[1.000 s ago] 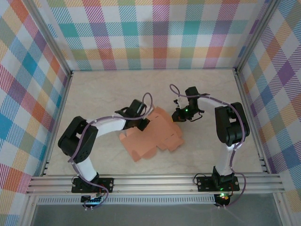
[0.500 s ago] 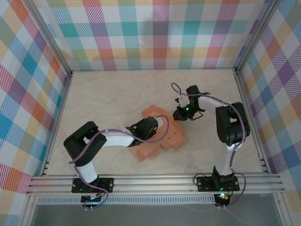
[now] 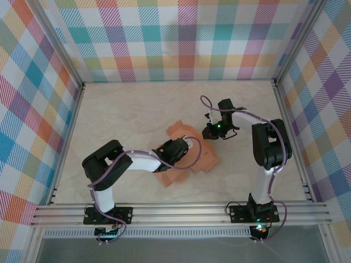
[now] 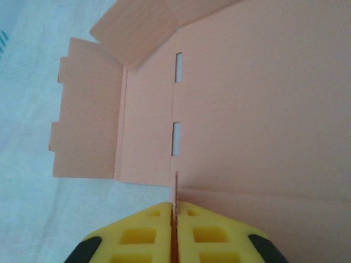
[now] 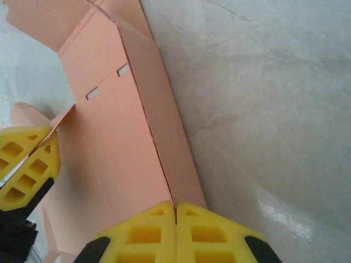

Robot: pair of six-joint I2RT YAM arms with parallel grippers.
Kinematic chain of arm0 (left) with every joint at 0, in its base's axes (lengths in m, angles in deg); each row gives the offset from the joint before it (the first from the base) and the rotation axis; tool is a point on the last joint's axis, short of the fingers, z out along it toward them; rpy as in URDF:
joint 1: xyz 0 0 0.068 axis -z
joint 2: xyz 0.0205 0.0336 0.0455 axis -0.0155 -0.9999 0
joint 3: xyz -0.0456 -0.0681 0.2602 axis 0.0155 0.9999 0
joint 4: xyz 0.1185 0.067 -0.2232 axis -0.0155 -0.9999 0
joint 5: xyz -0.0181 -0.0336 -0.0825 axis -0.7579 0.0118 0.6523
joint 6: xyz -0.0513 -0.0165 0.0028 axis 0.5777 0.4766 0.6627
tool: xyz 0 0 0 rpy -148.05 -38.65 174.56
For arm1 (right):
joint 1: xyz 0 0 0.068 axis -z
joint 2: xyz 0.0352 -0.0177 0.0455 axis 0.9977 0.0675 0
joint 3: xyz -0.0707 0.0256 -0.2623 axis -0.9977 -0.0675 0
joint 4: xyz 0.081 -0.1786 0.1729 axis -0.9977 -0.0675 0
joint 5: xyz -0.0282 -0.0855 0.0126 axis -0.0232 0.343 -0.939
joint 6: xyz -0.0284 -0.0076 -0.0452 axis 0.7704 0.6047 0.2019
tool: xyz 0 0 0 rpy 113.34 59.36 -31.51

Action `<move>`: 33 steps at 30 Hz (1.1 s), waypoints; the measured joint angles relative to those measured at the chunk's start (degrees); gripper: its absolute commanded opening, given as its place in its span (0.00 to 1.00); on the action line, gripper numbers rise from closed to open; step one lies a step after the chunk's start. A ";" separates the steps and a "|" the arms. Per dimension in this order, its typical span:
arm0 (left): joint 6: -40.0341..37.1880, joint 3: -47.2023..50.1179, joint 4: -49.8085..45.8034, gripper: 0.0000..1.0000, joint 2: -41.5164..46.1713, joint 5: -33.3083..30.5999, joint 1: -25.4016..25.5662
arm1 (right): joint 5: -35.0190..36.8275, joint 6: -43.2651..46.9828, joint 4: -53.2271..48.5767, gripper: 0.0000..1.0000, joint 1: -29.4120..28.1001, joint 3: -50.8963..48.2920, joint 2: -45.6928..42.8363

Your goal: Fold the paper box

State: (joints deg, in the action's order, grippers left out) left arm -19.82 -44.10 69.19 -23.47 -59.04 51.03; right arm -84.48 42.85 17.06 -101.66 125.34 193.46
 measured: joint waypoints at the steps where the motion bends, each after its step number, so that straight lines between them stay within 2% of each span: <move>1: 0.55 -0.11 -0.33 0.13 0.26 0.96 -0.57 | -0.07 0.00 0.04 0.00 0.00 0.02 0.00; 4: 0.92 -1.01 -1.81 0.13 0.17 2.08 -0.96 | -0.20 -0.02 0.17 0.00 -0.04 0.02 0.00; 9: -0.11 -2.40 -2.51 0.15 -1.66 -0.02 0.39 | -0.07 -0.17 0.44 0.00 0.02 0.02 0.00; 11: 0.50 -2.40 -2.54 0.30 -1.66 0.46 0.35 | 0.02 -0.17 0.39 0.00 0.07 0.00 0.00; 13: 2.23 -2.40 -2.58 0.39 -1.51 3.28 -0.09 | -0.22 -0.17 0.42 0.00 -0.09 0.00 0.00; 16: 5.49 -2.40 -3.58 0.57 0.63 8.70 -1.64 | -0.17 -0.17 0.39 0.00 -0.26 0.02 -0.04; 22: 14.34 -2.71 -4.09 0.77 9.42 22.60 -9.20 | 0.07 -0.15 0.39 0.00 -0.31 0.02 -0.15; 25: 19.12 -3.78 -4.02 0.81 11.37 29.29 -14.36 | 0.26 -0.07 0.39 0.00 -0.31 0.02 -0.46; 29: 23.32 -6.21 -5.81 0.81 11.13 36.44 -19.82 | 0.81 0.57 0.37 0.00 -0.33 0.02 -1.51; 33: 24.61 -13.40 -8.13 0.78 5.81 47.54 -25.09 | 1.36 2.36 0.35 0.00 -0.63 0.04 -2.86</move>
State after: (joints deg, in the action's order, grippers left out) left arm 4.79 -57.50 61.06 -17.65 -11.50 25.94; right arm -83.13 45.21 17.41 -102.29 125.38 190.60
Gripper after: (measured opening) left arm 0.800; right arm 0.047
